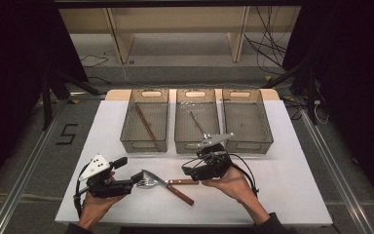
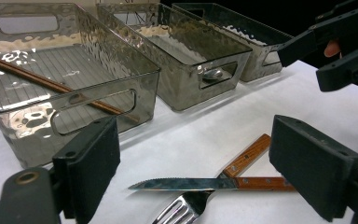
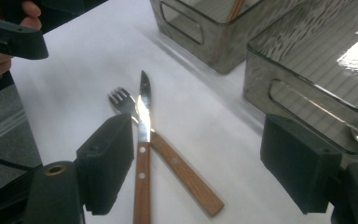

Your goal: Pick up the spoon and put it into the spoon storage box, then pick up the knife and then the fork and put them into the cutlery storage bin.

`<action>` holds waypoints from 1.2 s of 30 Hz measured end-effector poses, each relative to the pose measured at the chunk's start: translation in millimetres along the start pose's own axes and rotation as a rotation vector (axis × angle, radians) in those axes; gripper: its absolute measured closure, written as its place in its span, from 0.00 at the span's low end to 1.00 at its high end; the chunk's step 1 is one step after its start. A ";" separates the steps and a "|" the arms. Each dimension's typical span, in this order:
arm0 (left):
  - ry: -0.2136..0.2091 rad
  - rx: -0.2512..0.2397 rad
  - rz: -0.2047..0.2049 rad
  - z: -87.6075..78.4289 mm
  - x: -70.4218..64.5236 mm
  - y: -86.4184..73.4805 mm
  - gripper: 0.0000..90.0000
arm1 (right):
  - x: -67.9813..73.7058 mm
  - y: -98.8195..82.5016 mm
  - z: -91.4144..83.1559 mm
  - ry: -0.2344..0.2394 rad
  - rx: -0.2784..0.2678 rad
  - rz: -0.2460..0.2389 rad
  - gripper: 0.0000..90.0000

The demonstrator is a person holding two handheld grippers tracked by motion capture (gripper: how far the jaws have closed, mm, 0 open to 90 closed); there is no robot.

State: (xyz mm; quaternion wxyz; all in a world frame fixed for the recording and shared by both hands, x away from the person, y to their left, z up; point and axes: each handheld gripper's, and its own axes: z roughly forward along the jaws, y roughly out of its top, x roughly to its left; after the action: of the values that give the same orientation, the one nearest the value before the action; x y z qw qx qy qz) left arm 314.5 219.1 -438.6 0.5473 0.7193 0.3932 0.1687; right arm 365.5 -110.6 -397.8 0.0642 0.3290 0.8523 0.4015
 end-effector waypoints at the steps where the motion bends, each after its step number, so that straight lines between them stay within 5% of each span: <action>1: 0.000 0.001 0.000 0.0 0.1 -0.1 0.18 | 1.4 -0.2 1.1 0.003 0.002 -0.002 0.29; 19: -0.004 0.001 0.003 -0.9 0.1 -0.3 0.18 | 20.2 -5.5 19.7 0.049 0.066 -0.041 0.22; 36: 0.002 0.006 0.010 -0.1 -0.8 -0.1 0.18 | 34.7 -12.4 37.3 0.046 0.155 -0.094 0.33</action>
State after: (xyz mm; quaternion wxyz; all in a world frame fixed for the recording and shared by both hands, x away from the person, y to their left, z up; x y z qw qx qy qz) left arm 313.9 218.5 -438.5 0.5441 0.7227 0.3905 0.1708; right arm 346.2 -71.1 -426.4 0.0377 0.2832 0.8965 0.3386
